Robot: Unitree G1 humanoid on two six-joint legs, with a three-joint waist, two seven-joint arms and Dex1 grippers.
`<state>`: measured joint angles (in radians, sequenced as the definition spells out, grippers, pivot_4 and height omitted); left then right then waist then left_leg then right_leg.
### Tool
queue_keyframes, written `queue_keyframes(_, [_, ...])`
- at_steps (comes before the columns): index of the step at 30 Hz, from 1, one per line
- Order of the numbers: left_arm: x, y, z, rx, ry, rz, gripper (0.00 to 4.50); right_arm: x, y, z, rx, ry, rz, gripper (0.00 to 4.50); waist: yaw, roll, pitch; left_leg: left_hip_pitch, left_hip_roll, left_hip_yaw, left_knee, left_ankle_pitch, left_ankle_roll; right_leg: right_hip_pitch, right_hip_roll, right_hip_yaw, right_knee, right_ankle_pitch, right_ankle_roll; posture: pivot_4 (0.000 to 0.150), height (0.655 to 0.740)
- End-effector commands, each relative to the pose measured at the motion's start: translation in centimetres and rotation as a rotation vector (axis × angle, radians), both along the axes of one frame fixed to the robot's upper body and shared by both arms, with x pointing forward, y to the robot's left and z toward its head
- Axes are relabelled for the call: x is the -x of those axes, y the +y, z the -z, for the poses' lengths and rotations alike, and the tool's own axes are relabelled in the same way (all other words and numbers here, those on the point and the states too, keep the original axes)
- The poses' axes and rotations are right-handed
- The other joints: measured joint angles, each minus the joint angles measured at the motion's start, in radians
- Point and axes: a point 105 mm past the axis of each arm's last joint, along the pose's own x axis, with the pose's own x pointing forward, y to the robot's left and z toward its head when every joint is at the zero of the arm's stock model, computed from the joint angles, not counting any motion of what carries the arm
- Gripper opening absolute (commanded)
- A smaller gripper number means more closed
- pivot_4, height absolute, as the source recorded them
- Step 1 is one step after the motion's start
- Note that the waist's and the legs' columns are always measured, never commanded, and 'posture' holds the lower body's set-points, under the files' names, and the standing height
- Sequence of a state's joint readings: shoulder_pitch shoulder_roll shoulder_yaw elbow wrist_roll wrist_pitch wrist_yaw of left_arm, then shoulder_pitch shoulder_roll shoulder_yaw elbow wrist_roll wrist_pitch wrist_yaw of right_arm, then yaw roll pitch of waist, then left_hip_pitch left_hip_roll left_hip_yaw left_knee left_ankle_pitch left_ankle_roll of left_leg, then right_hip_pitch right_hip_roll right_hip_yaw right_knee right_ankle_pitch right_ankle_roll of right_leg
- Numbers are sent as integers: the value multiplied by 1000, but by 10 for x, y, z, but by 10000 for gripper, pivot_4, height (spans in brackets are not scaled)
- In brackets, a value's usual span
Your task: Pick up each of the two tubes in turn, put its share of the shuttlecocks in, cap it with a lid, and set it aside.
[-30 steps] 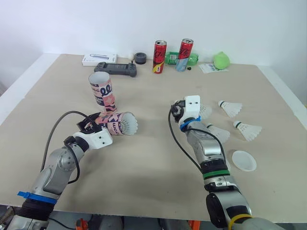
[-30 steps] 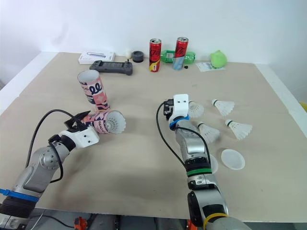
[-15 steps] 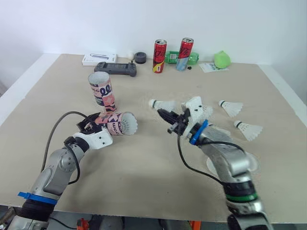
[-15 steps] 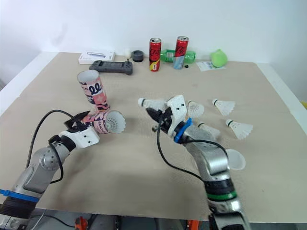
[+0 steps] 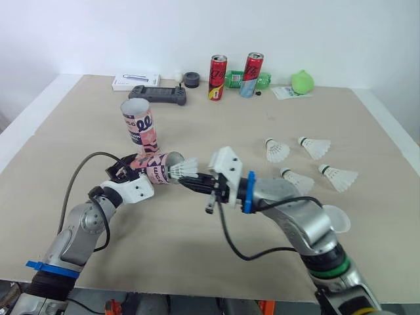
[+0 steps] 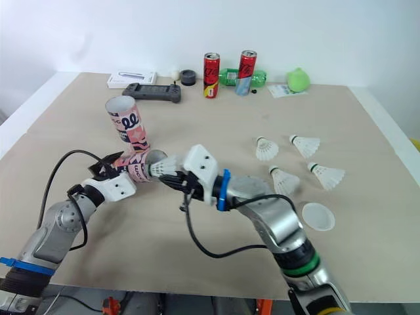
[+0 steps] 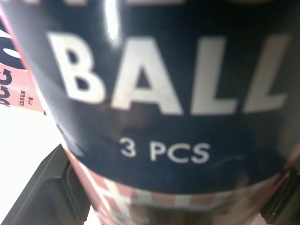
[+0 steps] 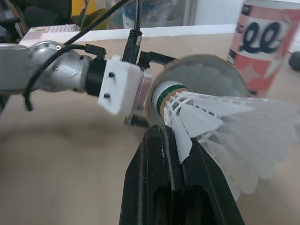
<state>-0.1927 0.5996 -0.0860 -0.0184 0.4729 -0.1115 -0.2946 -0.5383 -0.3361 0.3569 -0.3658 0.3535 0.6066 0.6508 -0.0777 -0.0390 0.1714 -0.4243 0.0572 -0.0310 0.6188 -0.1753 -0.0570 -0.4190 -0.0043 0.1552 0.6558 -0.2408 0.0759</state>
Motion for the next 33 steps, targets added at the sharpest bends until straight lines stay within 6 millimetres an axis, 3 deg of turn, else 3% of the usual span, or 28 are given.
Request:
queue_keyframes(1, [1,-5,0,1,4,21,40057,10,2,-28,-118,-15,-40,9456,2,0,0,0,0,0,0,0,0,0,0,0,0,1,1,1500,7400])
queue_keyframes(6, [0,-10,1,11,5,36,40057,22,-23,-35,-207,49,-16,31033,4,0,0,-1,-1,-1,-1,0,0,0,0,0,0,0,1,1500,7400])
queue_keyframes(9, [-2,-11,-1,23,3,39,40057,24,-54,-33,-267,72,126,43340,7,0,0,-1,-1,-1,-1,0,-1,0,0,0,0,0,1,1500,7400])
queue_keyframes(13, [-4,-13,-1,29,4,43,40057,18,-93,-15,-233,65,386,44362,6,0,0,-1,-2,-1,-1,0,-1,0,-1,0,0,-1,0,1500,7400])
queue_keyframes(17, [-7,-18,-1,38,5,61,40057,13,-160,10,-145,74,822,44362,11,0,0,0,-2,-1,-1,0,0,0,-1,0,0,-2,-2,1500,7400])
queue_keyframes(19, [-9,-21,0,42,11,76,40057,19,-177,15,-142,101,924,44362,11,0,0,0,-2,-1,0,0,-1,0,-2,0,0,-2,-2,1500,7400])
queue_keyframes(26, [-13,-27,3,47,23,106,40057,27,-196,39,-82,210,1075,44362,7,1,-1,1,-3,0,0,0,-1,1,-3,0,0,-1,-1,1500,7400])
queue_keyframes(33, [-11,-30,3,52,20,111,40057,7,-209,50,-94,245,1171,44362,5,1,-1,0,-3,0,0,0,-1,1,-3,0,-1,-1,-1,1500,7400])
